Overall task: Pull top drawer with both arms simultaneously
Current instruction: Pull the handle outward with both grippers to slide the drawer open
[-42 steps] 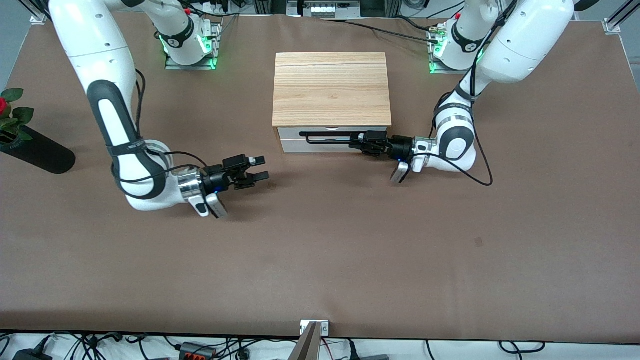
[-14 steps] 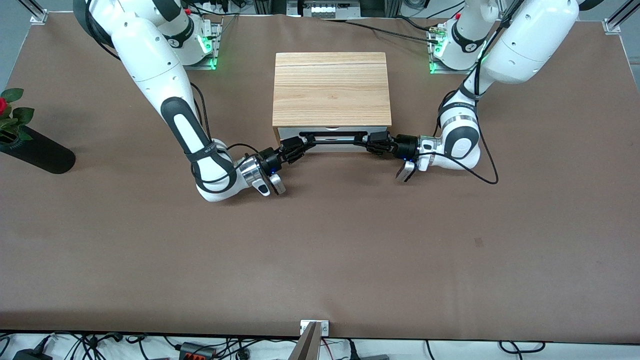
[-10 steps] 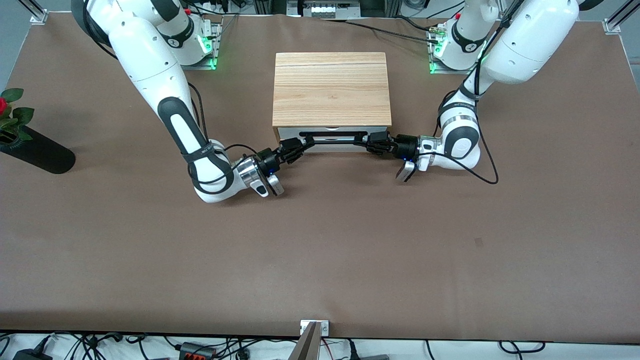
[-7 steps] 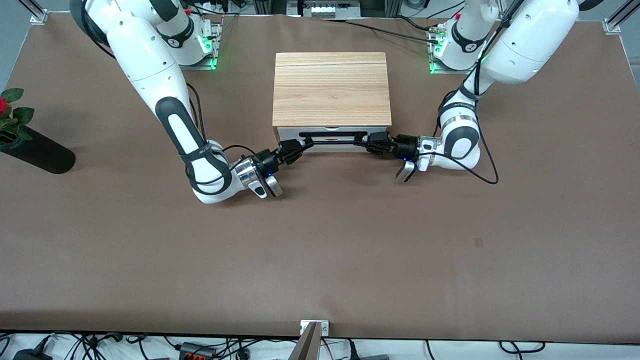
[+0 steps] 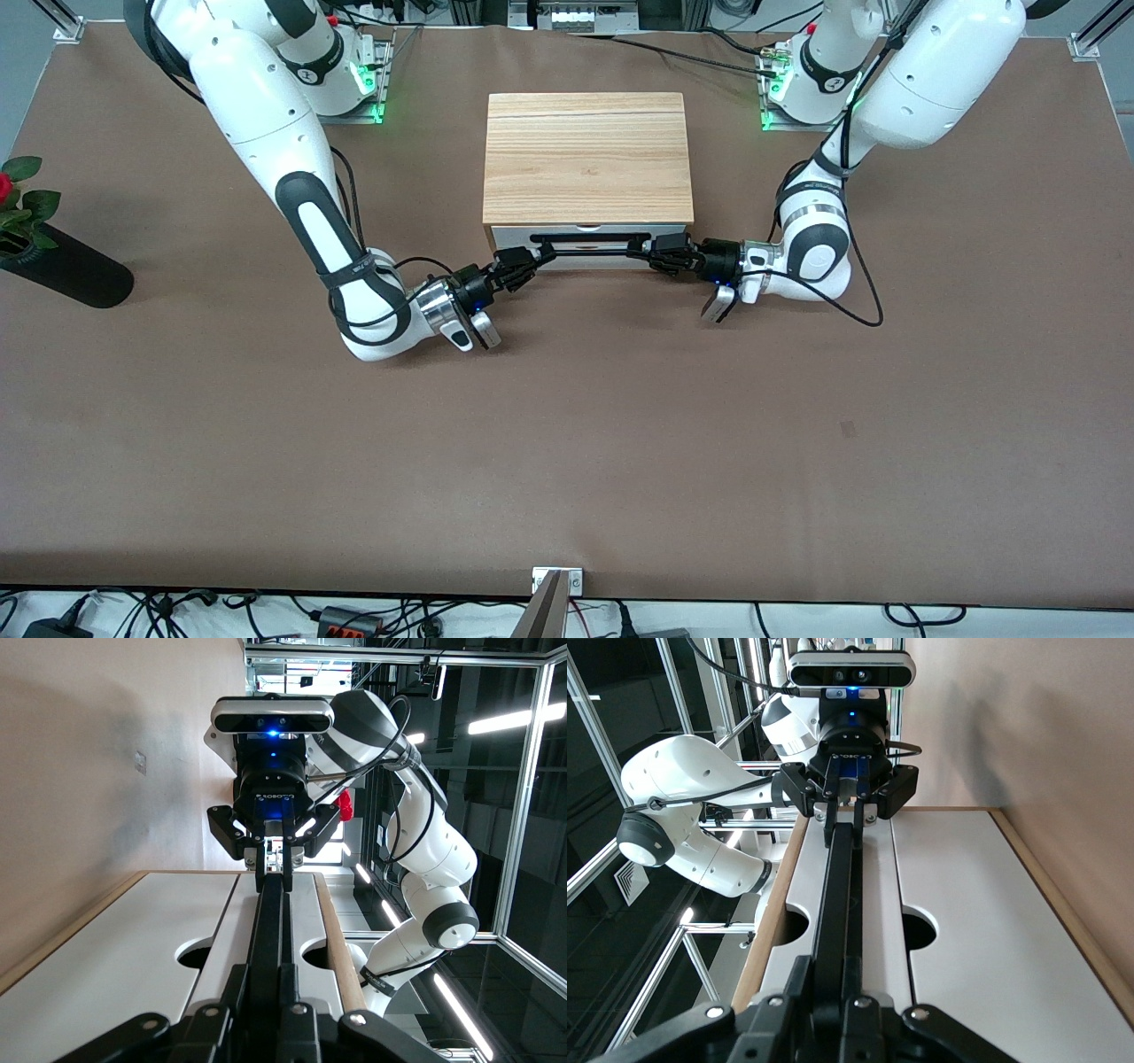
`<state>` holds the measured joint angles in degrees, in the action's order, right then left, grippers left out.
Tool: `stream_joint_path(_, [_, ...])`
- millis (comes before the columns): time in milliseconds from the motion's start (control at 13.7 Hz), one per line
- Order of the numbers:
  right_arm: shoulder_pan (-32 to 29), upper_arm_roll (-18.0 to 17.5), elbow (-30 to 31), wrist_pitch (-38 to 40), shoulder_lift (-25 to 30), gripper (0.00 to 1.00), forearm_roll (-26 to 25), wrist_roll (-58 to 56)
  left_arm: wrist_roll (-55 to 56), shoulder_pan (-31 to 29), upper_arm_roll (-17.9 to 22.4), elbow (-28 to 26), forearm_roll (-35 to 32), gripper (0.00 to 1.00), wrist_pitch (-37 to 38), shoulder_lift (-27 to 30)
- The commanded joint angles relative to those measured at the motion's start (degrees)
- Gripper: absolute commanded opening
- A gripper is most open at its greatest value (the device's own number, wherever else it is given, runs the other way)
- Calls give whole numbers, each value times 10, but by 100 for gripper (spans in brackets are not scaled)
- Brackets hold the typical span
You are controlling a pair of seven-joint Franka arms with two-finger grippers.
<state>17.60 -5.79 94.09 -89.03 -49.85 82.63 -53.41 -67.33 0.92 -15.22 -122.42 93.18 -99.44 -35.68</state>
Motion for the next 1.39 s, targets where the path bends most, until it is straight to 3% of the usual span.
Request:
stream_joint_path(0, [9,-4,-1,-5,7,13,-5,14,1,0,-3,27,8,0,1,-3])
stream_joint_path(293, [2,-4,-7,-10,6,2,2,14,30,0,2,59,5,0,0,-14])
stream_joint_path(585, [-2,-1,-45,-32,5,2,44,13,37,0,9,98,4,0,0,-36])
stream_joint_path(1317, [0,-2,-58,-119,3,2,114,-13,53,0,25,168,3,0,0,-72])
